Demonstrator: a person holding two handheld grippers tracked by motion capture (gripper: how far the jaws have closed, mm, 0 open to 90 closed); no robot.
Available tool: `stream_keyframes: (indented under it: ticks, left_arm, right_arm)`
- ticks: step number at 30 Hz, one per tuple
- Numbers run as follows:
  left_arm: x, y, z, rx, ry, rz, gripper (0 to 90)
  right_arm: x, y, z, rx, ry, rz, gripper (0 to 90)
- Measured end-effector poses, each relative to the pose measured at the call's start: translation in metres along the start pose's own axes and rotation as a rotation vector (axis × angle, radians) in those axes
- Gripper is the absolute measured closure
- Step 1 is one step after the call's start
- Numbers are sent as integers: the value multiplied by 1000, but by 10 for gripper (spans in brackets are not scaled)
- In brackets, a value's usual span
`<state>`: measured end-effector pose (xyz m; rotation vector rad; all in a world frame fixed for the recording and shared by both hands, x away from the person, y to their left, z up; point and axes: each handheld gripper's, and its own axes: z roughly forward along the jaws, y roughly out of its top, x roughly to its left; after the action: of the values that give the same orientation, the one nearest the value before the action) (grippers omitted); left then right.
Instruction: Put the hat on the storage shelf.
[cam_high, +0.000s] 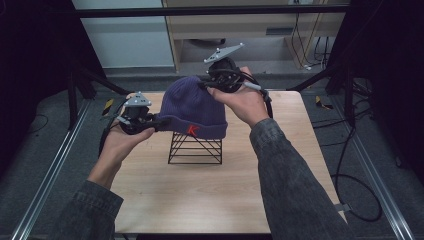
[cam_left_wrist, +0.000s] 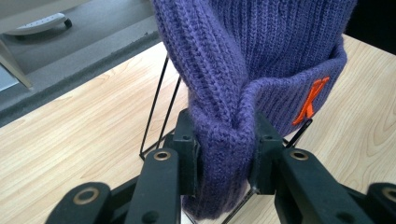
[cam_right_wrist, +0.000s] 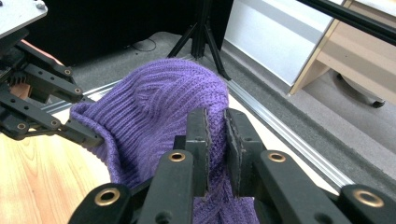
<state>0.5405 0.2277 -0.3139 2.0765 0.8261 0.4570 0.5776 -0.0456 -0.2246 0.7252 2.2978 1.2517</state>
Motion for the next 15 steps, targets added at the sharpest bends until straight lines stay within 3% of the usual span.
stream_keyframes:
  ticks: [15]
  left_arm:
    - [0,-8,6,14,-5,2,684]
  right_arm:
    - [3,-5,5,17,13,-2,804]
